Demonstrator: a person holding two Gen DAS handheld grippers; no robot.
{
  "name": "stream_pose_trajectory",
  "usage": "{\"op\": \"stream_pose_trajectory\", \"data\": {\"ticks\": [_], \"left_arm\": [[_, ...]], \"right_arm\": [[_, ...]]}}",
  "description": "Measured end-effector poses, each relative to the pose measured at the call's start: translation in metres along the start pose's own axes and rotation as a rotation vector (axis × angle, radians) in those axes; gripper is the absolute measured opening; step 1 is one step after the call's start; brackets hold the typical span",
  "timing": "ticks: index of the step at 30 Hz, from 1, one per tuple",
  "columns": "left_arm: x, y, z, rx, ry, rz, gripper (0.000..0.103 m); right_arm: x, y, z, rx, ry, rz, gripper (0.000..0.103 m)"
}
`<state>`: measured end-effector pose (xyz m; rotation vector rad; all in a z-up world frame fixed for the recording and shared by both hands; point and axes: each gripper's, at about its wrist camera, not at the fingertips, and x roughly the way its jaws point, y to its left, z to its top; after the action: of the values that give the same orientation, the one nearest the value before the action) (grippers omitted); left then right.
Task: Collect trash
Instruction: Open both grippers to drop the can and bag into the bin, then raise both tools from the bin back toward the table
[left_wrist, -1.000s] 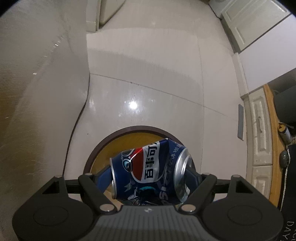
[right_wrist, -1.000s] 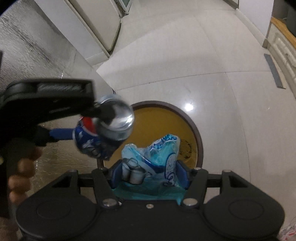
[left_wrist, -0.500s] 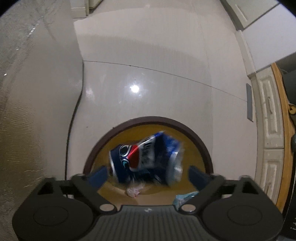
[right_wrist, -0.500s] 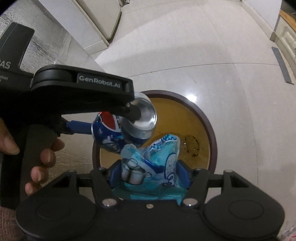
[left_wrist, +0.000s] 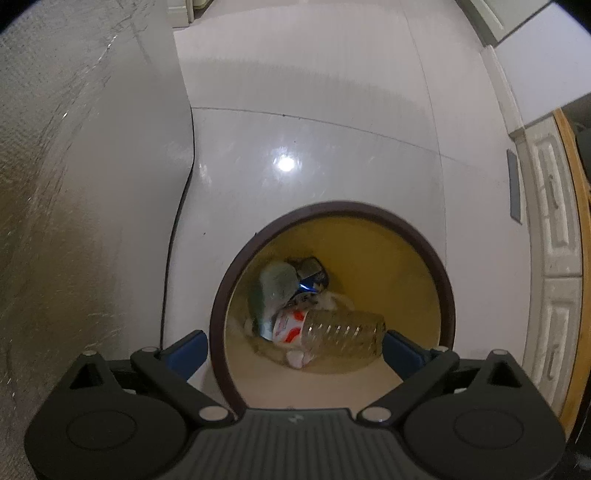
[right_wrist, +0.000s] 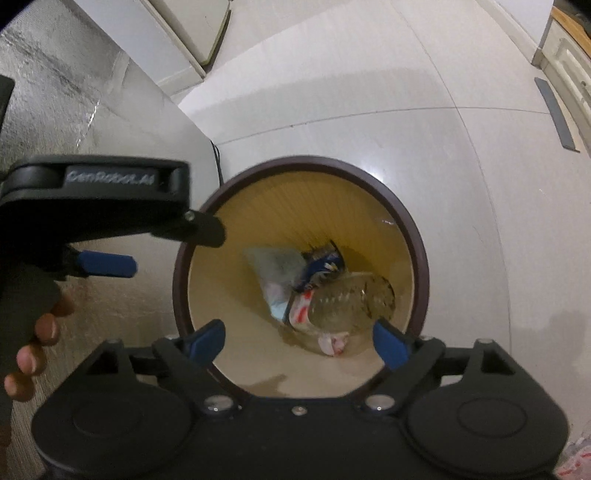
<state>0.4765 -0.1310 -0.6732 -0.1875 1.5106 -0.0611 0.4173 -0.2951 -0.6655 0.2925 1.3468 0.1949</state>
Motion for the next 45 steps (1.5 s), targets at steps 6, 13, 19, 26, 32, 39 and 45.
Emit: {"op": "stream_pose_trajectory", "data": {"ticks": [6, 13, 19, 26, 32, 39, 45], "left_arm": [[-0.013, 0.000, -0.013, 0.034, -0.004, 0.023, 0.103], [-0.037, 0.000, -0.029, 0.058, -0.043, 0.063, 0.103], [-0.056, 0.004, -0.050, 0.088, -0.041, 0.101, 0.103], [-0.090, 0.002, -0.067, 0.125, -0.066, 0.126, 0.103], [-0.142, -0.012, -0.076, 0.158, -0.107, 0.123, 0.103], [-0.211, -0.028, -0.090, 0.154, -0.158, 0.138, 0.103], [-0.282, -0.046, -0.101, 0.158, -0.205, 0.121, 0.103]], "right_arm": [[-0.010, -0.003, -0.002, -0.015, 0.012, -0.027, 0.100], [-0.031, -0.008, -0.005, -0.008, 0.004, -0.043, 0.103], [-0.051, -0.013, -0.006, -0.015, 0.003, -0.063, 0.103], [-0.088, -0.015, -0.001, -0.011, -0.054, -0.092, 0.103], [-0.128, -0.010, 0.000, 0.003, -0.065, -0.133, 0.103], [-0.190, 0.007, -0.004, -0.011, -0.104, -0.160, 0.103], [-0.263, 0.023, -0.008, -0.008, -0.144, -0.161, 0.103]]}}
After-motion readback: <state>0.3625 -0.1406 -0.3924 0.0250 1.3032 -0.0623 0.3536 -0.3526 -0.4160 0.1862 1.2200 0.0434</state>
